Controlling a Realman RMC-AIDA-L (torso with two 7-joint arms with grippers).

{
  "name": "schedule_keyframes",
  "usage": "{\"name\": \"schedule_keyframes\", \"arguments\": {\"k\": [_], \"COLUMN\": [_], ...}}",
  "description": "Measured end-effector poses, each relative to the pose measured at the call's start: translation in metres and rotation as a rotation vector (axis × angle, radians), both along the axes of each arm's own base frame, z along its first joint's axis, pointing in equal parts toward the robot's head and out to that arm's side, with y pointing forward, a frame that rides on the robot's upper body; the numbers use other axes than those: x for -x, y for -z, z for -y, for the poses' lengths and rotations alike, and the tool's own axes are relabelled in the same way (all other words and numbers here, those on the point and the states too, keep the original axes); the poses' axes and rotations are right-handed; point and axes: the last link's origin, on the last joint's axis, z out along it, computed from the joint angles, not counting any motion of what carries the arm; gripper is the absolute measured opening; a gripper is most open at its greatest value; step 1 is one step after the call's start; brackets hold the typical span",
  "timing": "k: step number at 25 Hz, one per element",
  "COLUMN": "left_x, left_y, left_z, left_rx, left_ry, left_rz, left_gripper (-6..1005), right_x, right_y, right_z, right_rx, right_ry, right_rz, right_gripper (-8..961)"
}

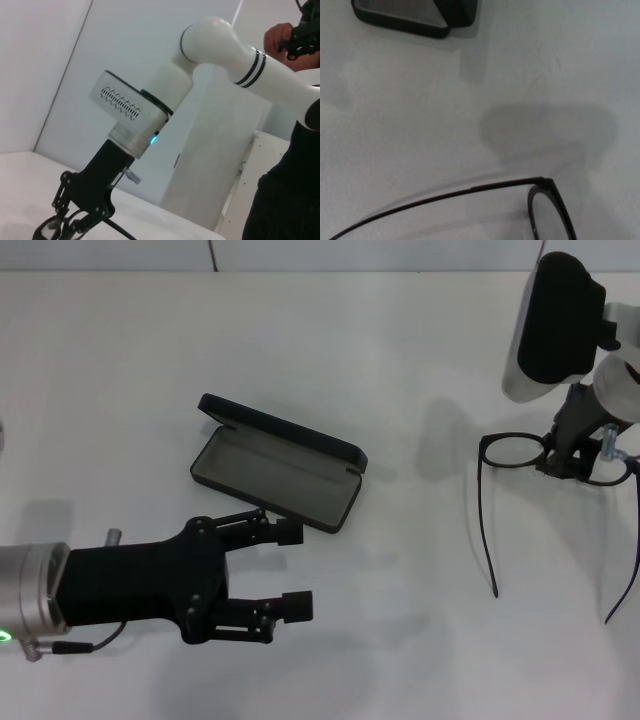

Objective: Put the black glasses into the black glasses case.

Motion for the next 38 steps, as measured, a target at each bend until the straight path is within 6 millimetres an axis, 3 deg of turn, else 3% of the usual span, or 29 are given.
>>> {"name": "schedule_keyframes", "arguments": {"k": [3, 11, 18, 31, 38], "left_x": [0.0, 0.003, 0.003, 0.003, -0.021], "left_y": [0.002, 0.004, 0.004, 0.001, -0.009], "left_z": [0.0, -0.002, -0.002, -0.003, -0.025], "left_rx": [0.007, 0.002, 0.004, -0.014, -0.134], "left_ry": [-0.011, -0.026, -0.029, -0.022, -0.005], "left_rz": [0.001, -0.018, -0.021, -0.012, 0.134], "left_gripper": [889, 889, 890, 889, 890], "right_x": [-0.004, -0.003, -0.001, -0.007, -0.021], "right_y": [0.002, 0.002, -0.002, -0.056, -0.081], "right_z": [0.001, -0.001, 0.001, 0.007, 0.025], "right_rx": [0.01, 0.003, -0.004, -0.024, 0.085], "right_ry": [0.01, 0.011, 0.013, 0.109, 0.186], "right_rz": [-0.004, -0.026, -0.049, -0.278, -0.527], "right_gripper": [362, 163, 131, 110, 111]}}
